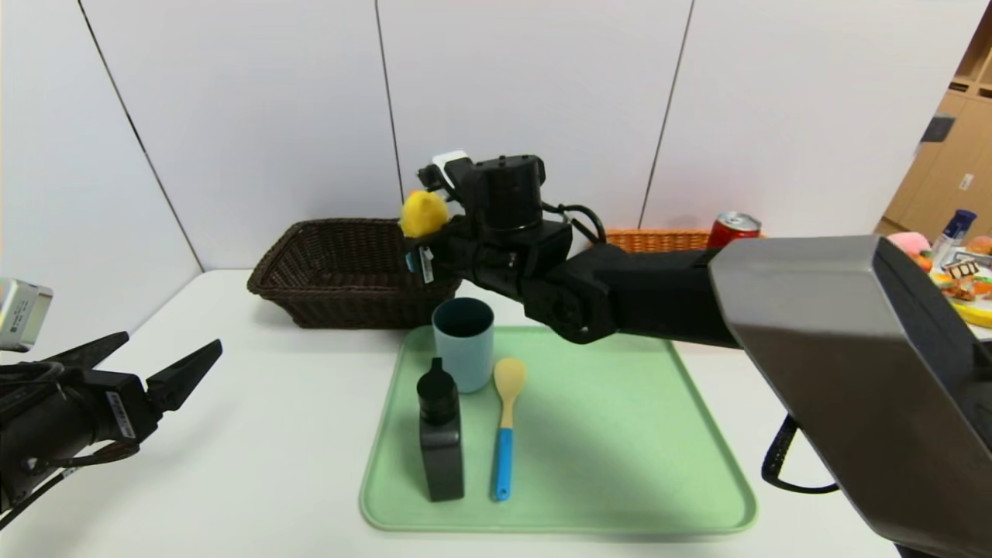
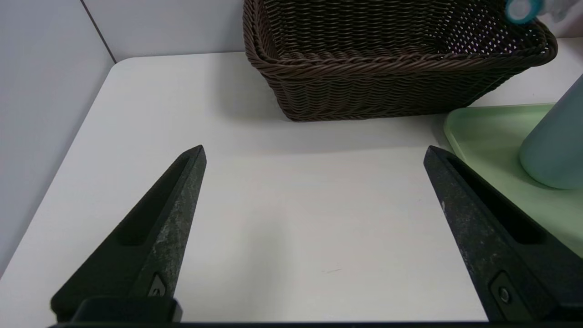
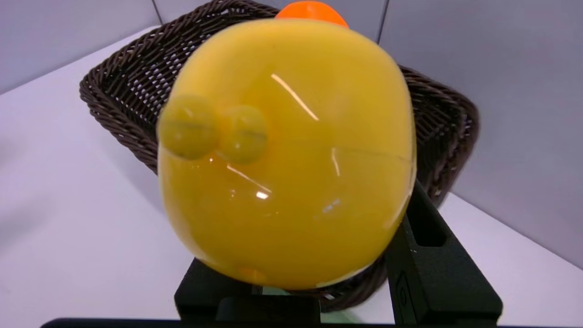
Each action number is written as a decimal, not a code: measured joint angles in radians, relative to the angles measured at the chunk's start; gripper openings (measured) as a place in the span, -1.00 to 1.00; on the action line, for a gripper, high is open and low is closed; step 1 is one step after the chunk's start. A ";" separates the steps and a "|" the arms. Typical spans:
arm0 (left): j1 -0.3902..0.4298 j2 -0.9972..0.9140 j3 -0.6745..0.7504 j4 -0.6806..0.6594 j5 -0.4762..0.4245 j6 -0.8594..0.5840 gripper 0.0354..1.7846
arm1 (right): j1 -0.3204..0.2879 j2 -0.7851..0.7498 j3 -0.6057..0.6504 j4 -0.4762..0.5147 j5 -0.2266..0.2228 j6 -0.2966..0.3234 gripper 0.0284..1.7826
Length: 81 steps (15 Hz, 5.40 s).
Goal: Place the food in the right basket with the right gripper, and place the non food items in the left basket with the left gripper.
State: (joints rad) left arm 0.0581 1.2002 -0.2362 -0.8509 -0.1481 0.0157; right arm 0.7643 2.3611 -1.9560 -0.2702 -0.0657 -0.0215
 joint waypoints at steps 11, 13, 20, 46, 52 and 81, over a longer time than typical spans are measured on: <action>0.000 0.000 0.003 -0.003 0.000 -0.002 0.89 | -0.012 0.095 -0.002 -0.108 0.008 0.017 -0.22; 0.000 0.000 0.006 -0.003 0.000 -0.002 0.89 | -0.014 0.097 -0.002 -0.108 0.007 0.016 -0.22; 0.000 0.000 0.003 -0.005 0.000 -0.002 0.89 | -0.046 0.104 -0.003 -0.111 0.009 0.014 -0.13; -0.419 -0.004 -0.061 -0.077 -0.010 -0.036 0.89 | -0.215 -0.694 1.033 -0.398 -0.083 0.045 0.88; -0.724 0.018 -0.064 -0.077 -0.010 -0.184 0.89 | -0.242 -0.799 1.193 -0.416 -0.091 0.047 0.90; -0.912 0.493 -0.119 -0.178 0.381 -0.128 0.89 | -0.321 -0.816 1.260 -0.418 -0.089 0.048 0.90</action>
State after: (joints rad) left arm -0.8538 1.6930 -0.3549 -1.0289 0.2328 -0.1126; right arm 0.4430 1.5455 -0.6955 -0.6879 -0.1547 0.0268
